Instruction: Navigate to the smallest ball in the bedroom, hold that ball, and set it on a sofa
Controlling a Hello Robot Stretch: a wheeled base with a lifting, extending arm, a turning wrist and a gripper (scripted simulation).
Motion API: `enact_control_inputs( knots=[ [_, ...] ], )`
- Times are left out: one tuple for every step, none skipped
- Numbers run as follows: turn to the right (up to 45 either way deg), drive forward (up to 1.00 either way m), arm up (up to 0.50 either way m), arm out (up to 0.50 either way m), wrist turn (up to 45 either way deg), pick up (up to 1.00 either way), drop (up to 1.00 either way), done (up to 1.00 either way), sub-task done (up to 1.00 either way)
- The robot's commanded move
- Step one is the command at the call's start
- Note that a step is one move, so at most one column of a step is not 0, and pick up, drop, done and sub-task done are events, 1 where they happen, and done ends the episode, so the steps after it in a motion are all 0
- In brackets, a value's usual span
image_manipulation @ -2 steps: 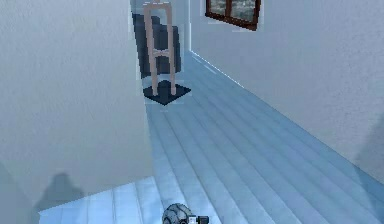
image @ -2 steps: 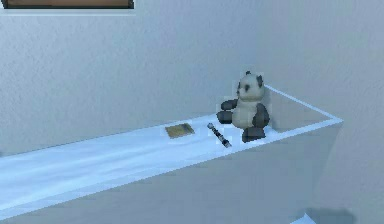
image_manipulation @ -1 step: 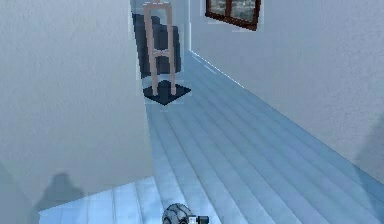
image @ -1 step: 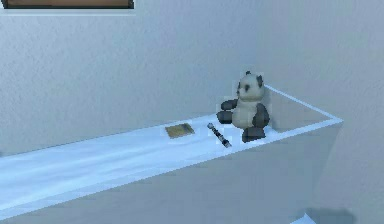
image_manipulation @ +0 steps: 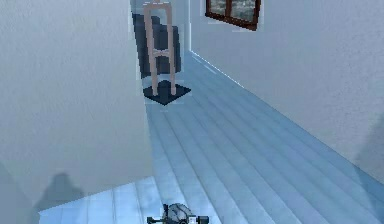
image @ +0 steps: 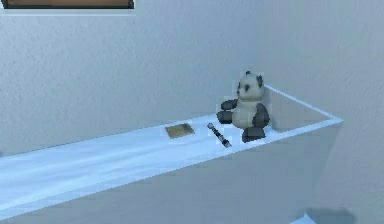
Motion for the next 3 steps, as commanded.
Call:
enact_control_inputs(
  knots=[
    [0.0, 0.0, 0.0, 0.0, 33.0, 0.0, 0.0, 0.0, 0.0],
    [0.0, 0.0, -0.3, 0.0, 0.0, 0.0, 0.0, 0.0, 0.0],
    [0.0, 0.0, 0.0, 0.0, 0.0, 1.0, 0.0, 0.0, 0.0]
  ],
)
